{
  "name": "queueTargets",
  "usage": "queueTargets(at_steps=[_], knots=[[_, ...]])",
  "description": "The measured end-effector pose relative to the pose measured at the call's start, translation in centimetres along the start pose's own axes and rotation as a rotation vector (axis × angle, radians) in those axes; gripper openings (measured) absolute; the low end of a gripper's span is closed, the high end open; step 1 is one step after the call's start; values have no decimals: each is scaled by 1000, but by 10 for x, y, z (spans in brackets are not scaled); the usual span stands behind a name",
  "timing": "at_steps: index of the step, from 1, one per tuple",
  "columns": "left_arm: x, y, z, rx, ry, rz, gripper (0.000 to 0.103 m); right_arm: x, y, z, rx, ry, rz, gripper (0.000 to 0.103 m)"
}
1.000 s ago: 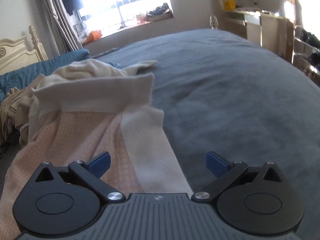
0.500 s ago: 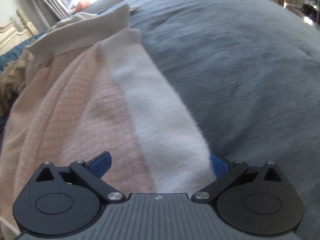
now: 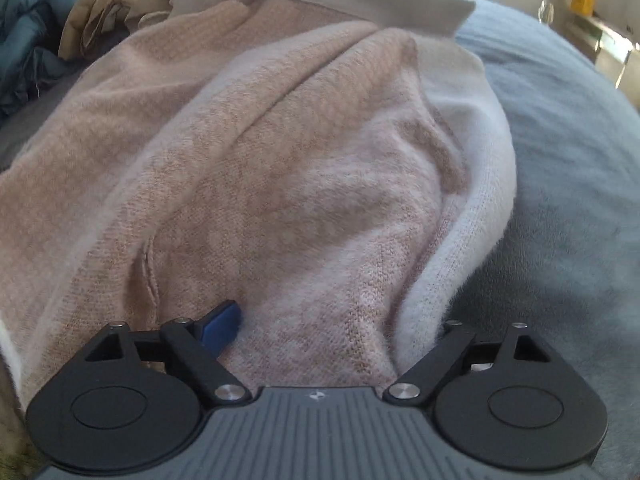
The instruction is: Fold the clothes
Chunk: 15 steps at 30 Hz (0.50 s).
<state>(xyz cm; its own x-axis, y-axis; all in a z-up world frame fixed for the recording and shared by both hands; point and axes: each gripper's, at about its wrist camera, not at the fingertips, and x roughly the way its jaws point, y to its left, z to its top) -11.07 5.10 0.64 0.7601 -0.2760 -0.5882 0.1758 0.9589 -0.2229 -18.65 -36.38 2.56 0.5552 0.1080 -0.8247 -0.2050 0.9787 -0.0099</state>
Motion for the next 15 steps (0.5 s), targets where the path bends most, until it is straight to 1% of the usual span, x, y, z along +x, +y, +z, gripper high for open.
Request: queueTargets(at_steps=[1, 2, 3, 4, 5, 6, 8, 11, 12, 15], knots=[[2, -1, 1, -12, -7, 2, 83, -3, 7, -2, -28, -7, -8, 65], [5, -2, 1, -25, -13, 5, 75, -7, 13, -4, -54, -15, -21, 58], [5, -4, 1, -40, -15, -10, 64, -13, 17, -5, -78, -25, -44, 41], [6, -6, 1, -55, -7, -29, 31, -17, 19, -6, -100, -32, -64, 33], [8, -8, 0, -69, 4, -49, 26, -21, 18, -7, -117, -32, -77, 33], [9, -10, 0, -84, 14, -68, 26, -25, 17, -8, -135, -32, -91, 32], [8, -19, 1, -44, 8, -57, 19, -30, 15, -12, -177, -31, -134, 31], [7, -21, 4, -74, 27, -70, 16, -39, 3, -14, -212, -34, -214, 27], [7, -20, 4, -88, 34, -80, 16, -43, -4, -15, -217, -35, -240, 22], [9, -25, 3, -108, 51, -112, 15, -52, -30, -16, -207, -35, -336, 21]])
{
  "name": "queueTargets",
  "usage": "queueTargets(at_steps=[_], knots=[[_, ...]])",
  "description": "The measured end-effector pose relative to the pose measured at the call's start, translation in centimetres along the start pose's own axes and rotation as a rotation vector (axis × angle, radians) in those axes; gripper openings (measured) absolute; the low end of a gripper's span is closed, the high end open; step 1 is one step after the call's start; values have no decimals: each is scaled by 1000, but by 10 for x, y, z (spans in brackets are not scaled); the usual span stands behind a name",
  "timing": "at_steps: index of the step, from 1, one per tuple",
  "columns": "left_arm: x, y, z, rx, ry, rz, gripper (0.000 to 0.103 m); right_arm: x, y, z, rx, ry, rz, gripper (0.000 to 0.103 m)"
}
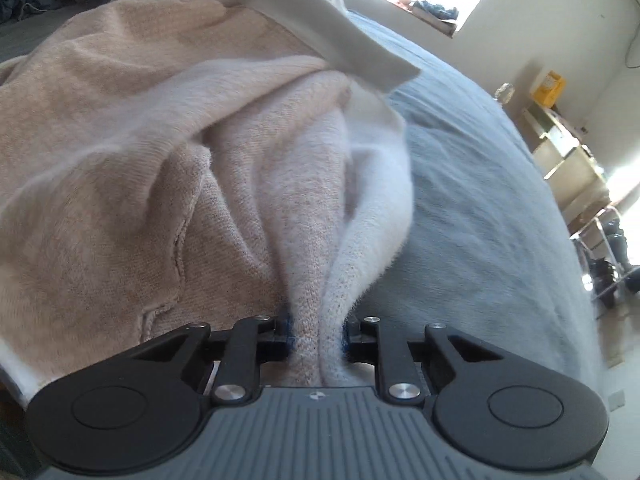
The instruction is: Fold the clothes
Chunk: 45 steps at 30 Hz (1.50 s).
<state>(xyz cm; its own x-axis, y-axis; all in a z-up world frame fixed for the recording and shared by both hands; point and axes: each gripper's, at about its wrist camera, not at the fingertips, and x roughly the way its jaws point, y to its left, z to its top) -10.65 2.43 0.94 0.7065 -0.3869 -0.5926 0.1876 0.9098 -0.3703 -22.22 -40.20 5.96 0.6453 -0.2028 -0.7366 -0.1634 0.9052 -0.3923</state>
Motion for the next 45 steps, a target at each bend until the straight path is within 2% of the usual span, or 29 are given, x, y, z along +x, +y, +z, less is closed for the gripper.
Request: queueTargets(at_steps=[5, 10, 12, 15, 18, 20, 21, 25, 27, 30, 32, 34, 37, 40, 42, 45], knots=[[8, -27, -8, 39, 22, -57, 15, 7, -48, -11, -3, 19, -171, 20], [19, -62, -18, 51, 64, -147, 15, 14, -98, -20, 58, 54, -260, 19], [23, -76, -22, 48, 83, -183, 16, 17, -119, -27, 107, 68, -280, 19], [26, -93, -28, 97, 86, -207, 16, 20, -148, -43, 195, 88, -303, 19], [25, -101, -32, 153, 85, -218, 21, 30, -162, -58, 306, 96, -251, 20], [20, -98, -32, 176, 93, -233, 25, 34, -154, -61, 302, 92, -277, 37], [17, -96, -32, 188, 97, -241, 30, 33, -148, -61, 278, 90, -305, 54], [-8, -75, -29, 191, 116, -278, 41, 13, -136, -62, 232, 73, -349, 73], [-24, -63, -28, 201, 101, -268, 52, -5, -143, -64, 257, 51, -338, 80], [-48, -45, -27, 206, 80, -224, 61, -41, -148, -64, 298, -21, -343, 102], [-62, -32, -25, 191, 64, -173, 68, -66, -152, -63, 335, -76, -344, 102], [-74, -19, -22, 176, 47, -124, 69, -89, -156, -58, 383, -133, -348, 102], [-88, 0, -16, 153, 22, -40, 69, -118, -154, -48, 460, -242, -294, 102], [-99, 18, -12, 127, 1, 55, 69, -131, -126, -27, 450, -356, -147, 102], [-105, 29, -10, 108, -11, 115, 69, -128, -83, -8, 380, -413, -27, 102], [-110, 42, -15, 112, -11, 167, 72, -111, -1, 22, 228, -445, 164, 102]])
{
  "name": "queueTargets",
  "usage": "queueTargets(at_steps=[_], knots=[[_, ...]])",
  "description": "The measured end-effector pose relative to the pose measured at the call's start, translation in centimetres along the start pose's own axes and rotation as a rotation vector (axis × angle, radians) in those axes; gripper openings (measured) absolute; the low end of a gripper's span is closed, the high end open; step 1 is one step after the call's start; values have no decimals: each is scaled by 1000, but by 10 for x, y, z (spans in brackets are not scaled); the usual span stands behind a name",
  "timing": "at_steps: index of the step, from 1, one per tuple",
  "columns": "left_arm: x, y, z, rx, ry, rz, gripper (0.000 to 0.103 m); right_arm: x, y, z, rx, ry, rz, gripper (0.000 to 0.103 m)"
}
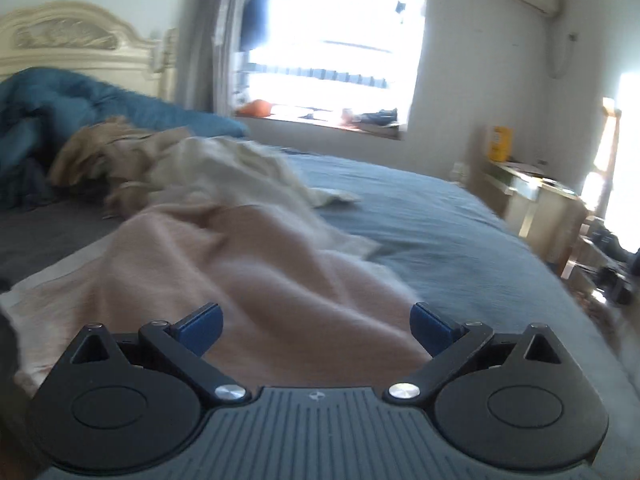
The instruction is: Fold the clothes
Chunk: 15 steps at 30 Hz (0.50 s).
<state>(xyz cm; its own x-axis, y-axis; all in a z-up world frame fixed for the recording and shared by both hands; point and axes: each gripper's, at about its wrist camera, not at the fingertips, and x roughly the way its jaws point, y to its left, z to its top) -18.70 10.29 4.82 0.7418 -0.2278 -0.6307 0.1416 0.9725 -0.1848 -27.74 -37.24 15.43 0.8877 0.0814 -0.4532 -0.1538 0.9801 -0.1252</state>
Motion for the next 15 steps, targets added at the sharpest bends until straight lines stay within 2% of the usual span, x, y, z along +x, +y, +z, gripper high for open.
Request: queueTargets(at_steps=[2, 5, 8, 10, 12, 15], knots=[[2, 4, -3, 7, 1, 43, 72, 24, 59, -5, -79, 7, 145, 101], [1, 7, -7, 7, -17, 63, 72, 52, 150, -10, -204, 6, 347, 100], [-4, 14, -9, 1, -49, 90, 73, 72, 227, -16, -362, -9, 479, 100], [-7, 18, -9, -1, -74, 125, 73, 87, 271, -19, -462, -14, 522, 100], [-10, 23, -10, -16, -84, 130, 73, 102, 305, -22, -539, -1, 521, 97], [-7, 34, -10, -54, -66, 93, 73, 118, 326, -26, -559, 48, 513, 92]])
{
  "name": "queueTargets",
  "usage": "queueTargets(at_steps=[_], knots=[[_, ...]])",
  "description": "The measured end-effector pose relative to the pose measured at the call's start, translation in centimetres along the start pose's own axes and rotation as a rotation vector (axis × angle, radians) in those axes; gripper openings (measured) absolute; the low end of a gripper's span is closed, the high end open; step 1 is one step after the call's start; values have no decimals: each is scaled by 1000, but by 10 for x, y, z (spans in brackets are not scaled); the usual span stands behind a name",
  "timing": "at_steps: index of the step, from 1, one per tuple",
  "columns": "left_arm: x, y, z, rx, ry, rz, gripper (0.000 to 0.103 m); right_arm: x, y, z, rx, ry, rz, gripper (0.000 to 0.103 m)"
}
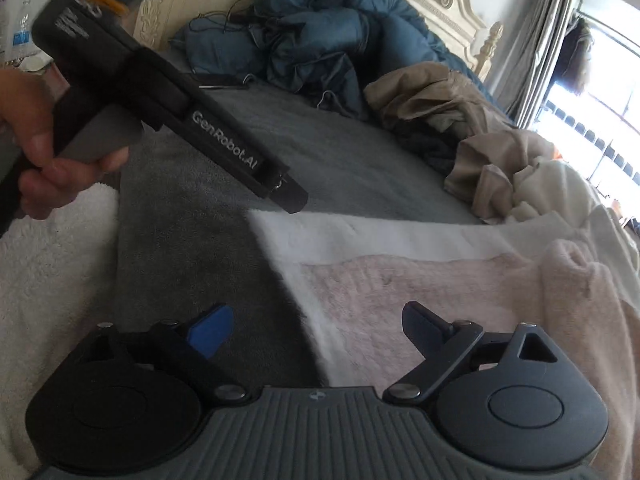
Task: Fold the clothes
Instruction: 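Grasp the cardigan's white trim with the right gripper while the left gripper grasps the checked body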
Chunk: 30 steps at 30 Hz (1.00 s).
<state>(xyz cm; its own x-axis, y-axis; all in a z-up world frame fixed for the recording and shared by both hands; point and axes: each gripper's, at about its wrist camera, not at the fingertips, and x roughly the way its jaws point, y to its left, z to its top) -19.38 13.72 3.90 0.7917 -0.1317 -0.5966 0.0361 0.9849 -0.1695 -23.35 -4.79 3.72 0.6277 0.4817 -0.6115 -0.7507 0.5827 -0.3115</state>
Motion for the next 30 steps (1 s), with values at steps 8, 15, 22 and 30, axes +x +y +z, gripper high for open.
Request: queueTargets(at_steps=[8, 15, 22, 30], knots=[[24, 24, -4, -134, 43, -85, 71, 24, 11, 1, -74, 88, -86, 76], [4, 37, -2, -204, -5, -139, 71, 15, -41, 22, 181, 40, -121, 7], [12, 4, -3, -171, 72, -351, 73, -72, -172, 13, 636, -231, -160, 5], [63, -114, -22, -34, 286, -579, 80, -153, -243, -18, 783, -401, -256, 2]])
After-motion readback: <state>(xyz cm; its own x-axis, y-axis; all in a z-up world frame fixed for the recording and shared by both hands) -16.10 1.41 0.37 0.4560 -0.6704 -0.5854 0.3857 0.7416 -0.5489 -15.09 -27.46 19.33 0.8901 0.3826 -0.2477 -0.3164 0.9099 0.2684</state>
